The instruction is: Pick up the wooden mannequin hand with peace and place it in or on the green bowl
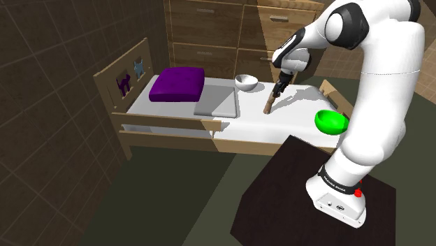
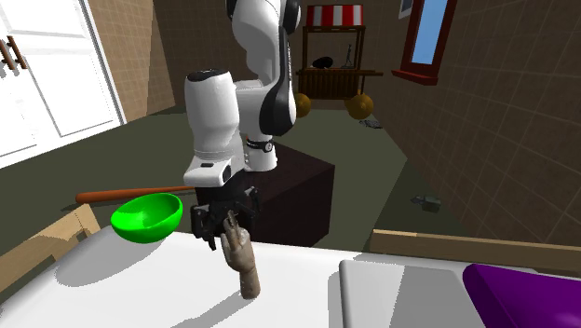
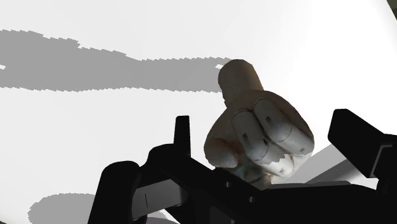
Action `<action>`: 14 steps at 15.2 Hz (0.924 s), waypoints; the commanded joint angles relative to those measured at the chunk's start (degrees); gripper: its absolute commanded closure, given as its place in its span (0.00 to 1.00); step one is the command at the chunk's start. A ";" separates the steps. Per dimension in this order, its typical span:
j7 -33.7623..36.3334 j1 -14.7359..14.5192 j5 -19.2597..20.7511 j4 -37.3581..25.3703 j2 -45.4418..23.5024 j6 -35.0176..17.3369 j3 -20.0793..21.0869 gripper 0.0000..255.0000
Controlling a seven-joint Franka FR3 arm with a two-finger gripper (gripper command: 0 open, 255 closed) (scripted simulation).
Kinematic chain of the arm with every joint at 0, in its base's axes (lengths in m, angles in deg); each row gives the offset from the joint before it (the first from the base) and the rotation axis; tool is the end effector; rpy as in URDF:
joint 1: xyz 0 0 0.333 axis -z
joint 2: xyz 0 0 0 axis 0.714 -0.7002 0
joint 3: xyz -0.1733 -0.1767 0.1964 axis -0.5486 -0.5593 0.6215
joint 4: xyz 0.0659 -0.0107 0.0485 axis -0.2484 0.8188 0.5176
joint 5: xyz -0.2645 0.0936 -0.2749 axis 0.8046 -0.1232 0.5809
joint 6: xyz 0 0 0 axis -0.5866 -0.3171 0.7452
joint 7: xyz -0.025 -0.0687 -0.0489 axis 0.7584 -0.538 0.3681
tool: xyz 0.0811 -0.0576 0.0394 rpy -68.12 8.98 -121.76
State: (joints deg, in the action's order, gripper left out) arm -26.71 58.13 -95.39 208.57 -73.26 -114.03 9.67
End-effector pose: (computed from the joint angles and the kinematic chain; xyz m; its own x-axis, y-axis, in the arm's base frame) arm 0.4290 -0.4078 0.2753 0.9932 -0.0738 0.0896 -0.0765 -0.9967 0.0271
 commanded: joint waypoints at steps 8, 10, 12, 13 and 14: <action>-0.01 0.02 -0.02 -0.03 -0.03 0.00 0.01 1.00; -0.02 0.02 -0.02 0.00 -0.02 -0.02 0.01 1.00; -0.01 0.00 -0.01 0.01 0.00 -0.01 0.00 1.00; -0.01 0.01 -0.03 -0.01 -0.03 -0.02 0.02 1.00; 0.37 -0.24 0.51 -0.07 0.55 0.53 -0.31 1.00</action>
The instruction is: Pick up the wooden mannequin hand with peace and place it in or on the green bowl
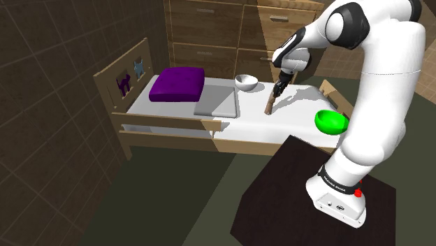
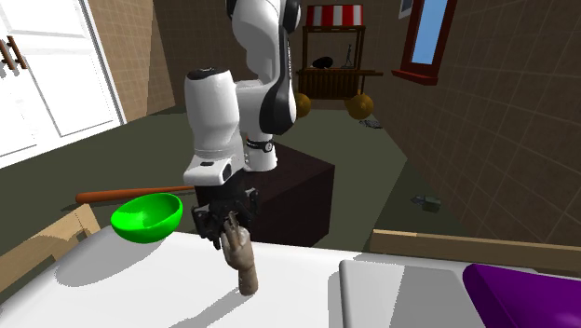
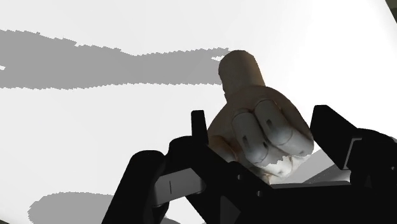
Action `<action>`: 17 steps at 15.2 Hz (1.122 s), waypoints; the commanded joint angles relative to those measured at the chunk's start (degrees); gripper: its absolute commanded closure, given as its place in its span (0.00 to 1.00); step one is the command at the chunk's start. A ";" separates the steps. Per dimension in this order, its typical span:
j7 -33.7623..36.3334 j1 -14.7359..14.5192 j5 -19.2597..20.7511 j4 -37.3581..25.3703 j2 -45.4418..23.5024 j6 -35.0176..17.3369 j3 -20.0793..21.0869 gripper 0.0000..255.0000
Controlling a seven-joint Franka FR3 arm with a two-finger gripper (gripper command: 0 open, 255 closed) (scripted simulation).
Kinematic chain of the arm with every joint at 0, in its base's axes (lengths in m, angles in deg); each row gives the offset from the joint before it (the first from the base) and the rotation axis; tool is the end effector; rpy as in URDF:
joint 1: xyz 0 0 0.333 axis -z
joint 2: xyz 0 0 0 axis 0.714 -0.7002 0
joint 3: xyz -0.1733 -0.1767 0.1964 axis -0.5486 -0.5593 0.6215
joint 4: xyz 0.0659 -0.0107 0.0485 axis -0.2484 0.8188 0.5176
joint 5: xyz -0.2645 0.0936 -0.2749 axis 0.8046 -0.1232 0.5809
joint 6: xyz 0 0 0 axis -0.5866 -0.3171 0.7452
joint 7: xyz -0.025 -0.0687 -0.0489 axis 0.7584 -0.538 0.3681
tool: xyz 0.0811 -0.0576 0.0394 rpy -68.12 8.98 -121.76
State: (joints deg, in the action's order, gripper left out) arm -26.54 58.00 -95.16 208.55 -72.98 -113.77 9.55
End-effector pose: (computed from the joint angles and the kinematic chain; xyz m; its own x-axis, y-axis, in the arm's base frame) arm 0.4293 -0.4074 0.2777 0.9933 -0.0732 0.0899 -0.0759 -0.9968 0.0266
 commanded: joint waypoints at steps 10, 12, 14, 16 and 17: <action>3.85 -2.18 5.47 -1.49 5.69 6.12 -2.87 1.00; 4.53 -2.50 6.43 -1.93 6.69 7.35 -3.27 1.00; 5.19 -2.79 7.36 -2.44 7.66 8.61 -3.62 1.00; 5.81 -3.05 8.24 -2.99 8.59 9.88 -3.94 1.00; 6.11 -3.17 8.66 -3.29 9.04 10.52 -4.08 1.00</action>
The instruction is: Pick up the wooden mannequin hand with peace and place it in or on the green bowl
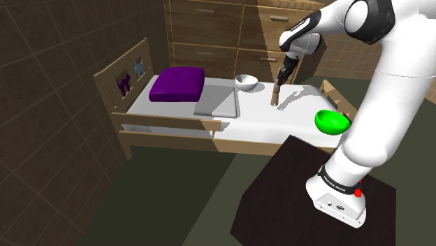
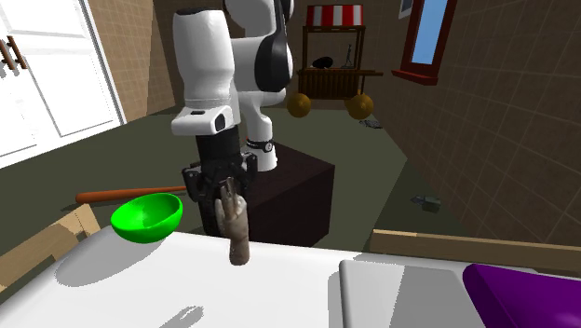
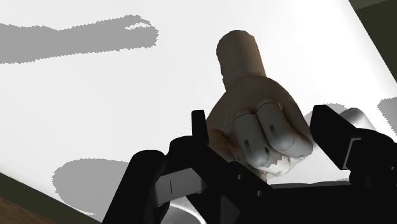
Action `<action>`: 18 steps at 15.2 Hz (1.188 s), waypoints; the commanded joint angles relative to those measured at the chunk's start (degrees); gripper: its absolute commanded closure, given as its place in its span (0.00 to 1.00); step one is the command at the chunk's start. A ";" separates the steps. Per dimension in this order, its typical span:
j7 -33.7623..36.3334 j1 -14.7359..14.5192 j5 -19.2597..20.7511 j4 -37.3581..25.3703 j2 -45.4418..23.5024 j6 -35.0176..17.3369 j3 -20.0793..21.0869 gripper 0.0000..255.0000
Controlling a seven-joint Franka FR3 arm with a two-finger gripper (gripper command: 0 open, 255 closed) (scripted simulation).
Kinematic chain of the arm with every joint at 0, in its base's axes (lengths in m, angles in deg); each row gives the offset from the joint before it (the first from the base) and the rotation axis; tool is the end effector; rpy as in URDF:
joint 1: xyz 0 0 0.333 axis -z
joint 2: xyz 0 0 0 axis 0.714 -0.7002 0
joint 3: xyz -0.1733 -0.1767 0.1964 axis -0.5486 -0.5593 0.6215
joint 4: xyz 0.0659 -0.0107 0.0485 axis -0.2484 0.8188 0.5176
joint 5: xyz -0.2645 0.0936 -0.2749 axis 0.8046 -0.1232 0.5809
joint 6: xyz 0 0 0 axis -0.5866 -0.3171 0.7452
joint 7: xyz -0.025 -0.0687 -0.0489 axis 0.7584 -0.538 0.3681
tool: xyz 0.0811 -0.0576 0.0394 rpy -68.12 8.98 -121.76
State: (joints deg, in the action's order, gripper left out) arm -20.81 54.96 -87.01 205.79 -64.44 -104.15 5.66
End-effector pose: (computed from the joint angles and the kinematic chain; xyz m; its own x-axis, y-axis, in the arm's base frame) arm 0.4288 -0.4073 0.3631 0.9933 -0.0734 0.0897 -0.0761 -0.9967 0.0269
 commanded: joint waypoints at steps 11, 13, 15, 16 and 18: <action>3.18 -1.06 4.39 -4.70 4.72 8.29 -1.18 1.00; 3.59 -1.17 4.93 -5.63 5.33 9.68 -1.28 1.00; 3.86 -1.24 5.30 -6.35 5.75 10.72 -1.33 1.00; 3.32 -0.95 6.15 -4.98 7.19 10.53 -1.85 1.00; 2.24 -0.24 7.90 -2.45 10.00 10.28 -2.86 1.00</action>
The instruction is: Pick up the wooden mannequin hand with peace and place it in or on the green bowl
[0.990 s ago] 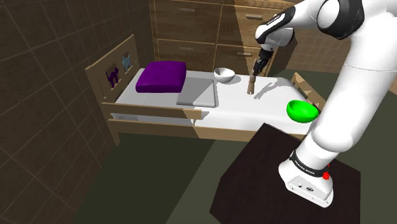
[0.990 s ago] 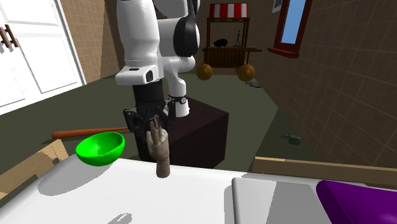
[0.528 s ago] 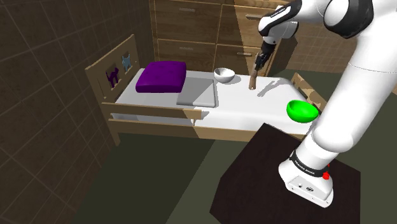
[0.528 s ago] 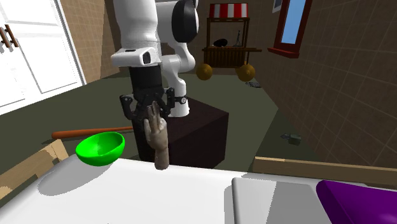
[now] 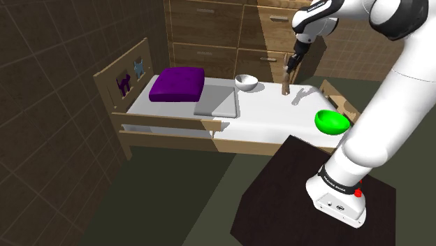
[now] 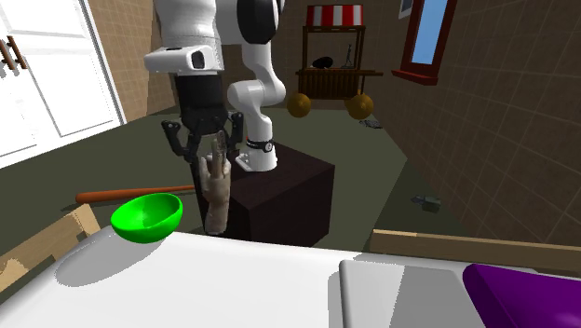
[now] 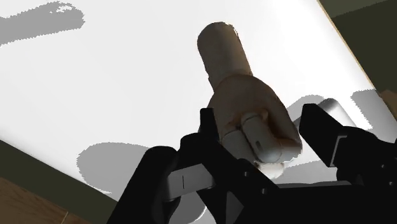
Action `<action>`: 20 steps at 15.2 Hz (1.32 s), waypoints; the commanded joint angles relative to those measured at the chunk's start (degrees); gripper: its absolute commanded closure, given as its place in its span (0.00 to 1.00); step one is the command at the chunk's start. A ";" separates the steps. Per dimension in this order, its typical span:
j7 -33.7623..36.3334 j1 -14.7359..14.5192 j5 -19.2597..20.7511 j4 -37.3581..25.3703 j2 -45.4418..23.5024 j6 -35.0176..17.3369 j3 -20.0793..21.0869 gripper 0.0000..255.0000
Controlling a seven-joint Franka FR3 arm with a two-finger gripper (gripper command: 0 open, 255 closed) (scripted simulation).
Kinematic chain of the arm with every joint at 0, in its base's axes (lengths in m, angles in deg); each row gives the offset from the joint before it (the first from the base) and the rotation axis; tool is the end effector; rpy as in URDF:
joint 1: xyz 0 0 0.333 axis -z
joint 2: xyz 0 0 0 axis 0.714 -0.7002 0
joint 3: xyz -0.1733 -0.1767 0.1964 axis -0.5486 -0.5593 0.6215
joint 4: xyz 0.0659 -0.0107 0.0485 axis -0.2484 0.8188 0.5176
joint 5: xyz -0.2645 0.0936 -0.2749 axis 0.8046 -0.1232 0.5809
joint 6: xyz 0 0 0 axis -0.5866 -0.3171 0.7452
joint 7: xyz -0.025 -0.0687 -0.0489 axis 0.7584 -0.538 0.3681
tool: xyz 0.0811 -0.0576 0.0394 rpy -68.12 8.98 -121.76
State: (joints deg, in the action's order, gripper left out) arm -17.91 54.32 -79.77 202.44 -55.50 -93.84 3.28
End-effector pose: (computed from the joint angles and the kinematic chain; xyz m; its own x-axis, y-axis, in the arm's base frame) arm 0.4022 -0.4140 0.4491 0.9932 -0.0742 0.0899 -0.0769 -0.9967 0.0269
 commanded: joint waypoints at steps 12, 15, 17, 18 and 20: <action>-8.83 7.22 10.40 10.10 14.83 1.44 -6.56 1.00; -11.62 9.23 12.25 10.87 17.17 2.37 -8.30 1.00; -13.68 10.54 13.28 11.05 18.43 3.05 -9.57 1.00; -14.76 11.16 13.74 11.04 18.96 3.40 -10.25 1.00; -17.05 12.34 14.53 10.83 19.84 4.13 -11.72 1.00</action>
State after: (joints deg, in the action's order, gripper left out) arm -33.93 66.03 -65.82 213.31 -36.36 -90.20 -7.88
